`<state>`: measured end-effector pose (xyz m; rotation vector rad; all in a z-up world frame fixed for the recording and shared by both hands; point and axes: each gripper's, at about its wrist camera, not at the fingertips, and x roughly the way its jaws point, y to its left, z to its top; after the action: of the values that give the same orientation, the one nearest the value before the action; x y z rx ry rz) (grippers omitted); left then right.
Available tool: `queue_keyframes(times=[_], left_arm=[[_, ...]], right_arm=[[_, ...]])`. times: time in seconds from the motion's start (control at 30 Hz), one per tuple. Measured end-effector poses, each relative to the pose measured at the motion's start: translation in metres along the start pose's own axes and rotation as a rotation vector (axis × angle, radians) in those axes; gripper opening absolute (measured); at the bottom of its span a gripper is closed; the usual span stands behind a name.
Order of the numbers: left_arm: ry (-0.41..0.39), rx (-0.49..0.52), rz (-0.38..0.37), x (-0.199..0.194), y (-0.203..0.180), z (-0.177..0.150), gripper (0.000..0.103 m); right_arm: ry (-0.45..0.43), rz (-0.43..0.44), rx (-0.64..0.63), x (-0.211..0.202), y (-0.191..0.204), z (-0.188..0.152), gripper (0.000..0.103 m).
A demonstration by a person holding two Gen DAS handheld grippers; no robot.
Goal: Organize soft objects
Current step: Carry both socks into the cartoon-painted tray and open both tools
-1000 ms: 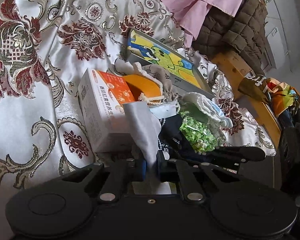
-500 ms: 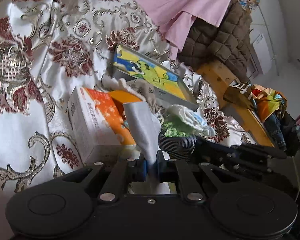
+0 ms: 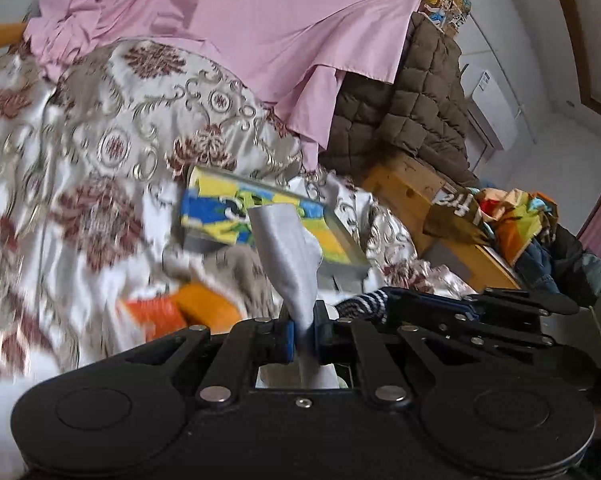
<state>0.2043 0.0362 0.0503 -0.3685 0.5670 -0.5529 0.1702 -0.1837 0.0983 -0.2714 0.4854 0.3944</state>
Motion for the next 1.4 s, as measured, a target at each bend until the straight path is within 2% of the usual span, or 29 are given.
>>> queue_keyframes(times=[0.23,0.43,0.57,0.77,0.9,1.07,1.27,1.33,1.4], left_arm=[[-0.046,0.033,0.007,0.071,0.008,0.068,0.009],[-0.081,0.088,0.008,0.159,0.01,0.122,0.009],[-0.047,0.081,0.001,0.228,0.017,0.141,0.009],[0.065,0.026,0.049,0.308,0.042,0.139,0.009],[0.15,-0.007,0.093,0.337,0.061,0.131,0.009],[0.219,-0.036,0.135,0.349,0.077,0.123,0.009],[0.277,-0.008,0.221,0.354,0.082,0.113,0.01],[0.286,0.003,0.245,0.353,0.082,0.11,0.012],[0.291,0.005,0.264,0.351,0.082,0.108,0.018]], right_arm=[[-0.043,-0.035,0.019,0.054,-0.066,0.042,0.004],[-0.071,-0.071,0.069,0.125,-0.131,0.067,0.004],[-0.037,-0.086,0.136,0.176,-0.169,0.07,0.004],[0.048,-0.117,0.227,0.232,-0.209,0.054,0.004],[0.113,-0.122,0.272,0.254,-0.224,0.032,0.004],[0.171,-0.109,0.323,0.267,-0.231,0.007,0.004],[0.213,-0.098,0.324,0.269,-0.225,-0.007,0.005],[0.216,-0.101,0.323,0.267,-0.223,-0.009,0.007],[0.217,-0.106,0.322,0.264,-0.22,-0.01,0.014]])
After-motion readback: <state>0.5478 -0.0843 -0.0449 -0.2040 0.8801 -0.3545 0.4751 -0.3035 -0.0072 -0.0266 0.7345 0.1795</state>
